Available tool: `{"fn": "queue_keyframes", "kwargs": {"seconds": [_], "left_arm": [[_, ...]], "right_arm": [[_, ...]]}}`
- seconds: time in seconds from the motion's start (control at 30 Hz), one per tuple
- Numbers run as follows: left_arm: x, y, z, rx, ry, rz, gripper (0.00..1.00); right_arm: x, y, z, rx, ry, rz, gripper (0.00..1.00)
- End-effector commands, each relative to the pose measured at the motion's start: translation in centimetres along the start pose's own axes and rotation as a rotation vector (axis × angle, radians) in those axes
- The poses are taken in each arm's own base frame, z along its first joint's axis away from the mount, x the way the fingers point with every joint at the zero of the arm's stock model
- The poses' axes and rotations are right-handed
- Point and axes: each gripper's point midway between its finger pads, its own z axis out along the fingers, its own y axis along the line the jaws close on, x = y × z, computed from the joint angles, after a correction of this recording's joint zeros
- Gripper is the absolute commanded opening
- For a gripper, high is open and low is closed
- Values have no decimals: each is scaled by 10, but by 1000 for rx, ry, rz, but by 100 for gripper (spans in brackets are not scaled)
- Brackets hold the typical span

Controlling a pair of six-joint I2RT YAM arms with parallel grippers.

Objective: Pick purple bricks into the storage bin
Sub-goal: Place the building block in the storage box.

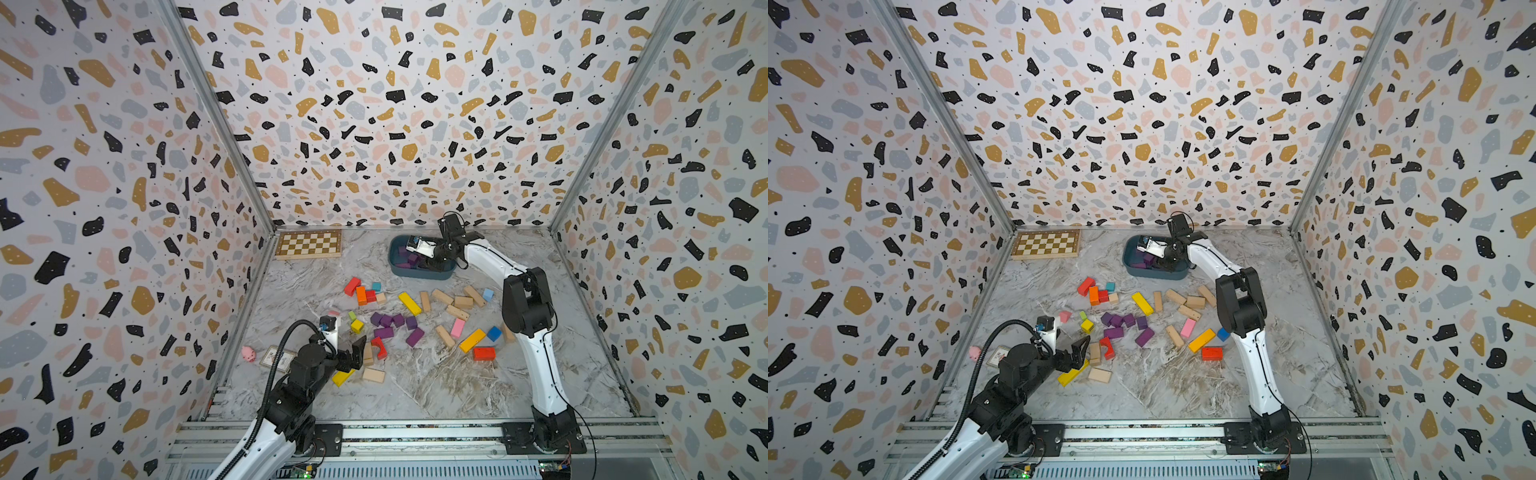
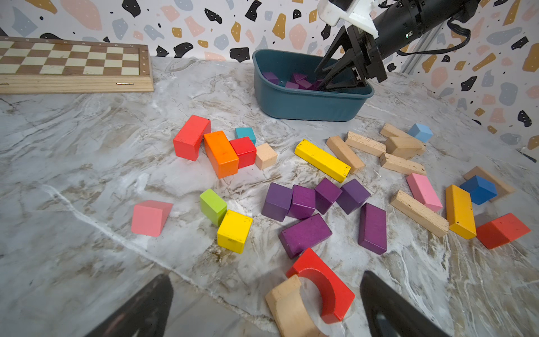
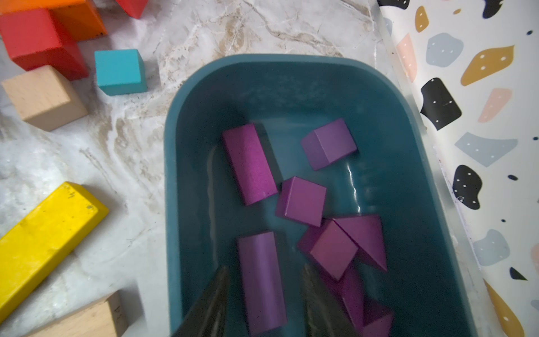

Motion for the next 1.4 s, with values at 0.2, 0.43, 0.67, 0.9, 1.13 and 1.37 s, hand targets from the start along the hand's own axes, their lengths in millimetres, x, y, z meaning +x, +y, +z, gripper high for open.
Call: {"fn": "queue_keyframes", "kwargs": {"seconds": [0.2, 0.43, 0.67, 0.9, 1.13, 1.37], "left_arm": [[-19, -4, -3, 9, -62, 5, 99], [-19, -5, -2, 15, -60, 8, 99], [-19, -6, -2, 20, -59, 10, 99], [-20, -7, -4, 26, -66, 11, 99], [-20, -8, -4, 33, -67, 14, 99], [-21, -8, -5, 34, -71, 14, 99]], "right_arm": [[-23, -11, -18, 46, -29, -17, 45], [-45, -25, -47, 117, -50, -41, 47], [-65, -24, -72, 159, -50, -72, 57], [-73, -6, -86, 187, -16, -51, 71], [-72, 31, -97, 192, 25, 35, 79], [-73, 115, -96, 135, 32, 112, 82]]}}
